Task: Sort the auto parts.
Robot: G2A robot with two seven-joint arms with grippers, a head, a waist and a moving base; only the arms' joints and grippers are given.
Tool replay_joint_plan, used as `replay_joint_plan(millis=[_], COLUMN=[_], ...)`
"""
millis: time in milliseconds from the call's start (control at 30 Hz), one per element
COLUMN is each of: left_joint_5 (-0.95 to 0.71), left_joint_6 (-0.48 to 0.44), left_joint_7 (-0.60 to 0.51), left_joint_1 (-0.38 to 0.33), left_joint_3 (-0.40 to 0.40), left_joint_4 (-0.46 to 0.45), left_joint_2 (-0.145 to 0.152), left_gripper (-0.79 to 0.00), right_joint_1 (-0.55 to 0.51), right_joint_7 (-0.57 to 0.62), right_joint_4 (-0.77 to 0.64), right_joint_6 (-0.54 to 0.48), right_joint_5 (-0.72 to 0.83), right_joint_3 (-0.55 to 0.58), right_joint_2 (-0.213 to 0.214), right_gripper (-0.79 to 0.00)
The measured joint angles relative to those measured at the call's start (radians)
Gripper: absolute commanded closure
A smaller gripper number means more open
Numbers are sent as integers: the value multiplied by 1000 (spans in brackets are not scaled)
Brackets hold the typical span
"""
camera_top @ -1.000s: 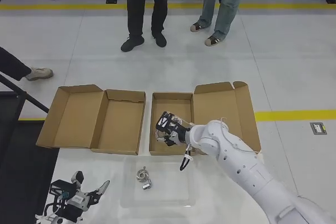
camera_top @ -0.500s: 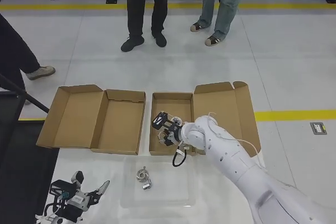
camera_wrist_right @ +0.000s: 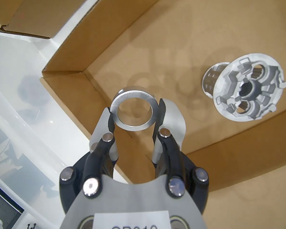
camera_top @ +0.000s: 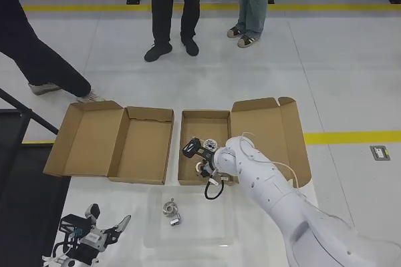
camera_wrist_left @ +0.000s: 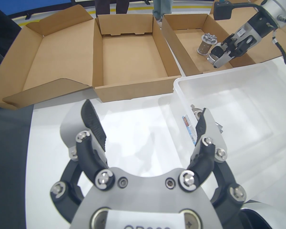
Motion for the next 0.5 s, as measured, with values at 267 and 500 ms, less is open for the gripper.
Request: replay_joint_plan(millis=[267, 500], left_joint_5=[0, 0], left_joint_6=[0, 0], left_joint_7=[0, 0], left_joint_1=[0, 0], left_joint_3=[0, 0], left_joint_4=[0, 0], left_joint_2=[0, 0], left_gripper=[-785, -785], right_joint_1=[16, 22], right_joint_7=[22, 7], right_joint_4=[74, 119], right_joint_6=[45, 43], right_joint_5=[-12, -15], right_joint_3=[-7, -3], right_joint_2=[-42, -62], right_gripper=[0, -259])
